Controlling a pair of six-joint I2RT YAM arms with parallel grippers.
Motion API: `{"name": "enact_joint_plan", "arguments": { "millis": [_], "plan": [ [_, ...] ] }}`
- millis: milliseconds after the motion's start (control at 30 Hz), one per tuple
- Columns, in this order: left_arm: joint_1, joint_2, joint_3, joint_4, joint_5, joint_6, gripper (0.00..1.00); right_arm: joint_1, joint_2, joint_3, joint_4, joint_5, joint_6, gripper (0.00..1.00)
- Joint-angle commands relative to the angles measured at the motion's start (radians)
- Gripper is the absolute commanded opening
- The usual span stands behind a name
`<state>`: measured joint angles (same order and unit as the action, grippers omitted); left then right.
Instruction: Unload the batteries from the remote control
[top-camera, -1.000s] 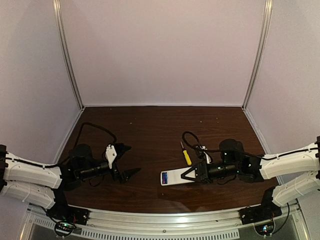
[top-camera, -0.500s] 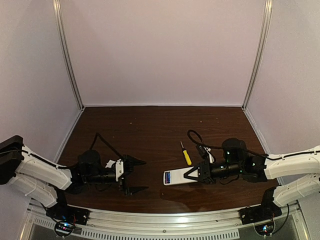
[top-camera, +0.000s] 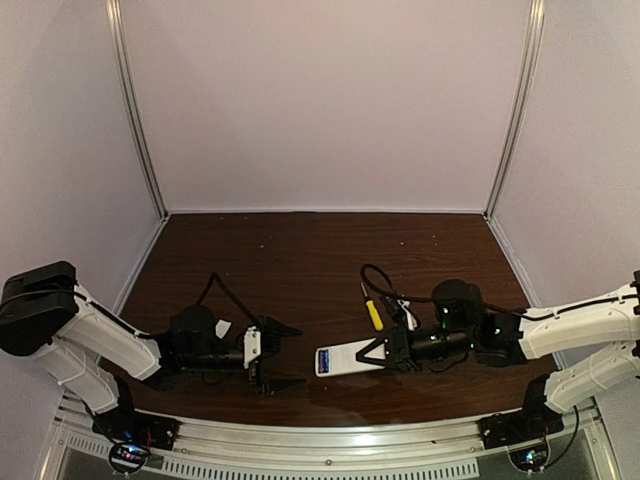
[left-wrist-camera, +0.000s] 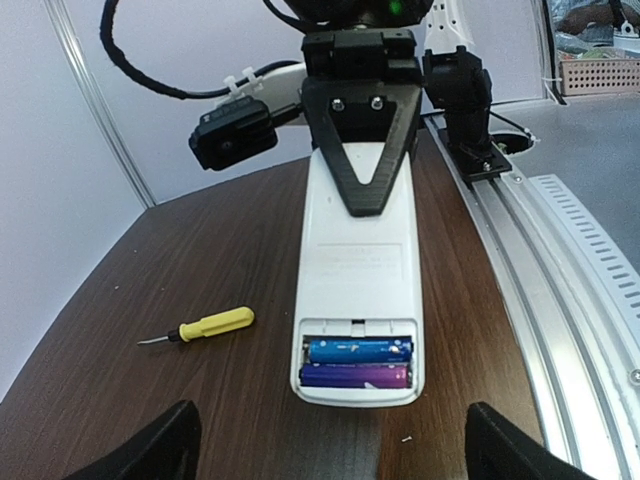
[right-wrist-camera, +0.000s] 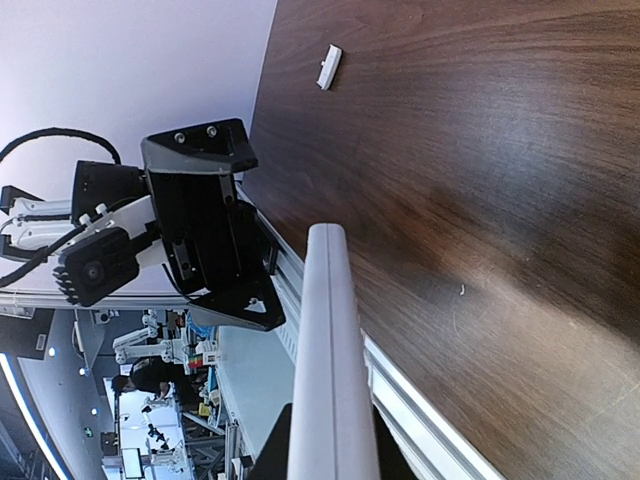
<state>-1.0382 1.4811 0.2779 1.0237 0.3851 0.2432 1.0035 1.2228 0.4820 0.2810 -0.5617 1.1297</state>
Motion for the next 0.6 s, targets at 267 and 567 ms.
{"name": "enact_joint_plan", "arguments": {
  "millis": [267, 567],
  "plan": [
    [-0.008, 0.095, 0.029, 0.142, 0.055, 0.025, 0.91, 0.043, 0.038, 0.063, 0.055, 0.039, -0.008, 0.00],
    [-0.012, 0.142, 0.029, 0.204, 0.071, 0.026, 0.87, 0.064, 0.056, 0.087, 0.066, 0.046, -0.007, 0.00]
  ]
}}
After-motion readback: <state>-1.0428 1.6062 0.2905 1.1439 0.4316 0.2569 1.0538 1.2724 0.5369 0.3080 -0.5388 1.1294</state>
